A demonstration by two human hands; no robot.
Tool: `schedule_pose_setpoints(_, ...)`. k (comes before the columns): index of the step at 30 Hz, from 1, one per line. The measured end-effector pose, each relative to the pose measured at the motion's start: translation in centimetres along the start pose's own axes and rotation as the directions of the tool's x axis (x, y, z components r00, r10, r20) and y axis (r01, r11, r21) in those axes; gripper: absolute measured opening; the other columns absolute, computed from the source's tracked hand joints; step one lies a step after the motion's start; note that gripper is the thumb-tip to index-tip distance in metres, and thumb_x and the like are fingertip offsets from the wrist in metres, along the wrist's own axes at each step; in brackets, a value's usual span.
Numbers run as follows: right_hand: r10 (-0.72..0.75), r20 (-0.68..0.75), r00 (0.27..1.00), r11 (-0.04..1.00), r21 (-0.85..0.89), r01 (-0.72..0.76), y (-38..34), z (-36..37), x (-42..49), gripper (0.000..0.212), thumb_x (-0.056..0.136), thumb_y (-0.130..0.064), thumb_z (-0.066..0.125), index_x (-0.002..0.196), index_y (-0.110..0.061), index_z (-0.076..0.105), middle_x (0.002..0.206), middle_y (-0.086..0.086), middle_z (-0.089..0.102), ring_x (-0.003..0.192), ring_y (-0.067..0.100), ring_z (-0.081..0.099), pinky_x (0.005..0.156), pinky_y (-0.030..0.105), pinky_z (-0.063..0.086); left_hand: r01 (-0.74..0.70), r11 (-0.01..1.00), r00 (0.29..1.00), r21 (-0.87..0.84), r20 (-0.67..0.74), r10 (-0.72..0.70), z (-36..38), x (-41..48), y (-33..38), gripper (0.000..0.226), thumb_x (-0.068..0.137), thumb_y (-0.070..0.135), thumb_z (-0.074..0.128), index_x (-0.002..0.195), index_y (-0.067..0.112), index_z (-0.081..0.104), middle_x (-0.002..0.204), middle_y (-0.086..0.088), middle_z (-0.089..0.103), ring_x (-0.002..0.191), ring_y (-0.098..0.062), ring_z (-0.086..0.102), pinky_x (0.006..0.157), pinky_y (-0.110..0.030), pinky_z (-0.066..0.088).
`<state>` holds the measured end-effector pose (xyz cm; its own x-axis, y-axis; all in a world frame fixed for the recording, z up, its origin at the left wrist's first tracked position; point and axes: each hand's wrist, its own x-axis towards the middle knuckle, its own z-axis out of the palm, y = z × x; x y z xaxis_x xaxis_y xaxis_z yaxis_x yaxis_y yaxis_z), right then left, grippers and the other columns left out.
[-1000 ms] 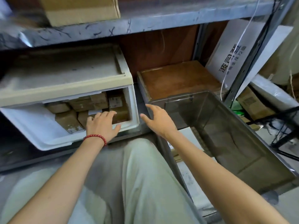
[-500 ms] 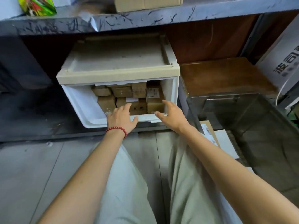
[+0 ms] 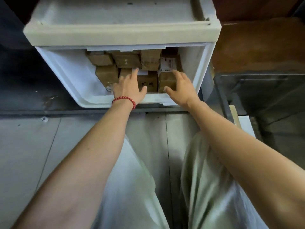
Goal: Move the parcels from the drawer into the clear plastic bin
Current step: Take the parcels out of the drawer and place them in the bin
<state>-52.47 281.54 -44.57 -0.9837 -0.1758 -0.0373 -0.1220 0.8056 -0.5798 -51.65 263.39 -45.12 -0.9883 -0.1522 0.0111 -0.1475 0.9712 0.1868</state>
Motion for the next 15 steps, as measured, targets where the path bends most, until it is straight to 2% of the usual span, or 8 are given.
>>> schedule_pose_setpoints(5, 0.011, -0.002, 1.000, 0.999, -0.041, -0.011, 0.8, 2.0, 3.0, 0.065, 0.094, -0.031, 0.057, 0.149, -0.014, 0.027, 0.150, 0.009, 0.034, 0.137, 0.026, 0.034, 0.113, 0.039, 0.033, 0.056, 0.998, 0.996, -0.029, 0.068, -0.053, 2.6, 3.2, -0.5, 0.078, 0.089, 0.050, 0.052, 0.151, 0.027, 0.012, 0.149, -0.012, 0.036, 0.134, -0.035, 0.035, 0.103, -0.053, 0.034)
schedule_pose_setpoints(10, 0.022, 0.019, 1.000, 1.000, 0.000, -0.022, 1.3, 4.0, 5.9, 0.078, 0.091, -0.036, 0.061, 0.152, -0.015, 0.016, 0.153, 0.011, 0.029, 0.138, 0.029, 0.033, 0.113, 0.039, 0.029, 0.090, 0.993, 0.993, -0.078, 0.079, -0.084, 4.1, 5.9, -1.3, 0.089, 0.088, 0.052, 0.054, 0.151, 0.029, -0.005, 0.157, -0.012, 0.017, 0.138, -0.038, 0.028, 0.107, -0.053, 0.031)
schedule_pose_setpoints(13, 0.010, 0.052, 0.999, 1.000, 0.007, -0.010, 1.1, 5.1, 7.2, 0.085, 0.089, -0.038, 0.063, 0.153, -0.017, 0.011, 0.153, 0.011, 0.028, 0.138, 0.030, 0.033, 0.115, 0.042, 0.030, 0.079, 0.992, 0.992, -0.097, 0.104, -0.069, 4.5, 6.7, -1.2, 0.089, 0.089, 0.053, 0.052, 0.150, 0.033, -0.010, 0.159, -0.011, 0.006, 0.139, -0.039, 0.026, 0.102, -0.051, 0.036)
schedule_pose_setpoints(15, -0.002, 0.038, 0.999, 1.000, 0.018, 0.001, 0.9, 5.1, 8.1, 0.089, 0.089, -0.040, 0.063, 0.154, -0.016, 0.007, 0.155, 0.012, 0.026, 0.138, 0.031, 0.033, 0.114, 0.042, 0.031, 0.064, 0.984, 0.994, -0.169, 0.096, -0.048, 4.5, 7.0, -0.7, 0.088, 0.090, 0.050, 0.053, 0.150, 0.034, -0.009, 0.160, -0.010, 0.002, 0.140, -0.039, 0.025, 0.100, -0.049, 0.039)
